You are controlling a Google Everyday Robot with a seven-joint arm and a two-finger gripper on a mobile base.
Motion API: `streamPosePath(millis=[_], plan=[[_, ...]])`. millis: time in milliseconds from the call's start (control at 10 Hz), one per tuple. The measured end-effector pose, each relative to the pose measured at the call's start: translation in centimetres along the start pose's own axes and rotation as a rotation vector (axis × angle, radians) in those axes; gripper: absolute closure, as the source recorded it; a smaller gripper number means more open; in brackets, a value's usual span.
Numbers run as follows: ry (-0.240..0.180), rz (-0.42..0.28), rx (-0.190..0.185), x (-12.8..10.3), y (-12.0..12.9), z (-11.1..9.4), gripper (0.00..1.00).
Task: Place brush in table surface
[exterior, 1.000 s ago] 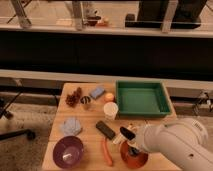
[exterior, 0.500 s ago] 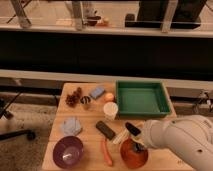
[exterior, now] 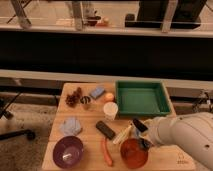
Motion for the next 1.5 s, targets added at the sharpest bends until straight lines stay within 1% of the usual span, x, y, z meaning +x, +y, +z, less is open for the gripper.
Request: streamPosePath(millis=[200, 400, 600, 800, 1000, 1200, 1500], plan=[[0.012, 0.035, 0.002, 1.6, -0.8, 0.3, 1.0], [0.029, 0.081, 0.002, 3.8, -1.4, 0.6, 1.0], [0.041, 0.114, -0.001, 5.2, -1.5, 1.0, 1.0], [0.055, 0.154, -0.012, 6.9, -1.5, 1.9, 1.0], [0.075, 0.2, -0.03, 9.0, -1.2, 3.3, 1.0], [0.09, 0.225, -0.049, 9.7, -0.9, 4.5, 1.0], [0.122, 0.25, -0.045, 10.6, -1.3, 5.4, 1.0]])
